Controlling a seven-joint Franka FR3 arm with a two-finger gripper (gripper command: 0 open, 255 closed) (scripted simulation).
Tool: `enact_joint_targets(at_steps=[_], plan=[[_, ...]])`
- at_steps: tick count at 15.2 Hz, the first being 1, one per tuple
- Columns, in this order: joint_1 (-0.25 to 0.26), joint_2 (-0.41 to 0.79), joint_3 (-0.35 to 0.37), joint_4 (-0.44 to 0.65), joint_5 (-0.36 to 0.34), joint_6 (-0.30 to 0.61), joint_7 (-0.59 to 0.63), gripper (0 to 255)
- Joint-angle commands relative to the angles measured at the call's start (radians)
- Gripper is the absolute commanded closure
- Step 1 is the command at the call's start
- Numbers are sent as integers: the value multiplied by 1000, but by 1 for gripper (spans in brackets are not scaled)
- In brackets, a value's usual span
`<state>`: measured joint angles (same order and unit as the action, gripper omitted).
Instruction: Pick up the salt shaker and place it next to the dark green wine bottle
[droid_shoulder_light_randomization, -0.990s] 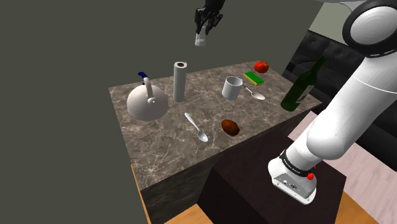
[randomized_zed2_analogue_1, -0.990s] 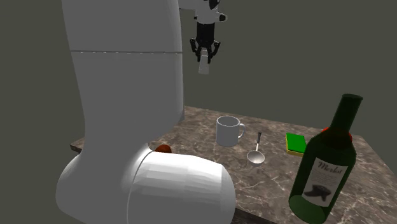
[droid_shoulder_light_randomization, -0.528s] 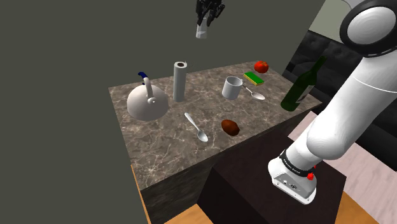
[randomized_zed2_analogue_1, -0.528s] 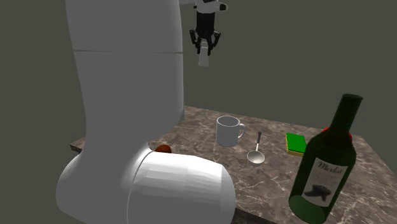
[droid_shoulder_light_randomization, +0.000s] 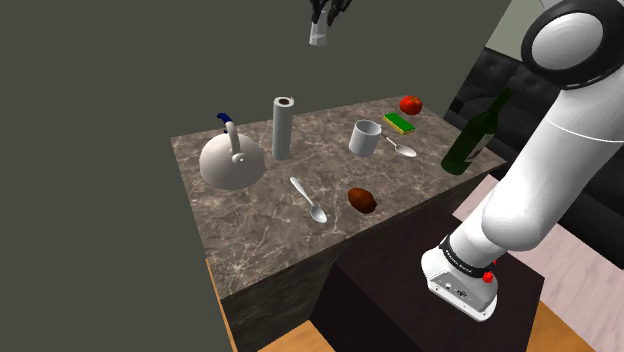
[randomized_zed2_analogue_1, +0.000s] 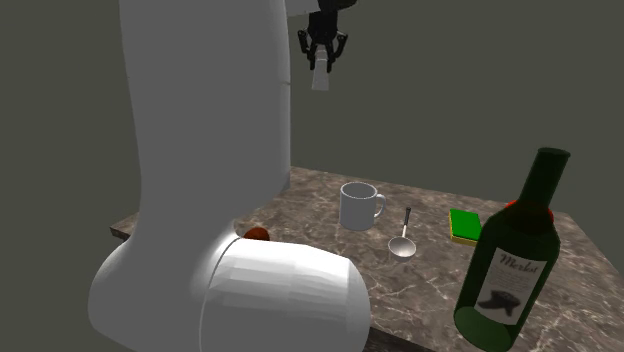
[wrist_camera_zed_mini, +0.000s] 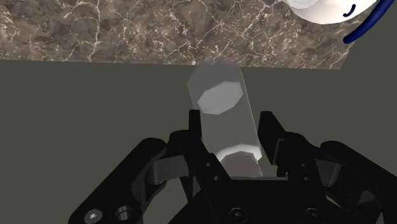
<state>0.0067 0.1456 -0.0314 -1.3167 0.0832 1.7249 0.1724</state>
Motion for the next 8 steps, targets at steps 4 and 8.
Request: enact_joint_targets(at_steps=[4, 8], plan=[[-2, 35, -1, 120, 1, -85, 5, 255], [-4, 80, -1, 242, 3, -163, 9, 255]])
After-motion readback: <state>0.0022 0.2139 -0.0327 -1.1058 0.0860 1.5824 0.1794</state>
